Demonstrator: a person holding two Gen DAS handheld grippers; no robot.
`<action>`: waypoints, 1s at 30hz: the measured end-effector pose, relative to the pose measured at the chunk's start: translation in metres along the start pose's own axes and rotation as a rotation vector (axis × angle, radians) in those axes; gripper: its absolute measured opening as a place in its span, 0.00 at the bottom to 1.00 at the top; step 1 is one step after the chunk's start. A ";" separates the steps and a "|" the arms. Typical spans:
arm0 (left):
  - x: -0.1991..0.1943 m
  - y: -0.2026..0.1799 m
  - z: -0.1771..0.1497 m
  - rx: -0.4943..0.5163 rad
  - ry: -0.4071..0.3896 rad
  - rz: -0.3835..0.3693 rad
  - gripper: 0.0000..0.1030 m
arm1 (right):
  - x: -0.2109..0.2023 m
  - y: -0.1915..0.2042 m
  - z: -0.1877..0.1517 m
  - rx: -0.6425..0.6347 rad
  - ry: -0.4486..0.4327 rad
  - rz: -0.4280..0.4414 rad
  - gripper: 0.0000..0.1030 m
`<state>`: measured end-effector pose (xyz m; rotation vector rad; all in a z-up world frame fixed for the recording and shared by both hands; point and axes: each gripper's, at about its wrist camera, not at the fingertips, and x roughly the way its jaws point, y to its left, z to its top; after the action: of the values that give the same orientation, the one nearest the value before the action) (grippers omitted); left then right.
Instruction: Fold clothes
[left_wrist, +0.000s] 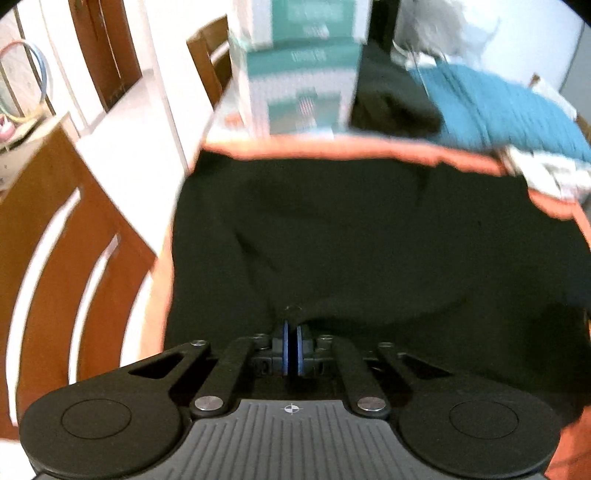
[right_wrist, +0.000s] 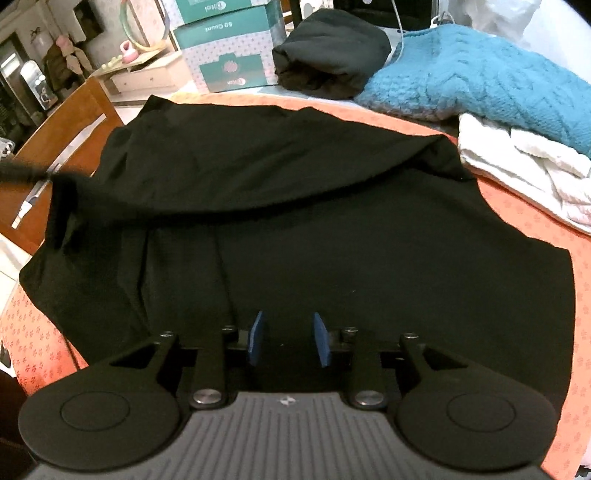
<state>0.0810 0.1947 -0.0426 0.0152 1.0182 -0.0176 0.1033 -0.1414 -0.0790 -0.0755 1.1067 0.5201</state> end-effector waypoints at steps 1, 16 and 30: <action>0.003 0.003 0.014 -0.001 -0.014 0.003 0.07 | 0.001 0.000 -0.001 0.001 0.003 0.002 0.34; 0.093 0.060 0.167 -0.176 -0.092 0.089 0.06 | 0.032 -0.016 0.003 0.075 0.062 -0.002 0.34; 0.131 0.105 0.173 -0.290 -0.021 0.081 0.68 | 0.053 0.016 0.038 -0.009 0.055 0.079 0.48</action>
<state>0.2989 0.2950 -0.0625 -0.2076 0.9903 0.2031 0.1464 -0.0966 -0.1042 -0.0540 1.1646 0.5968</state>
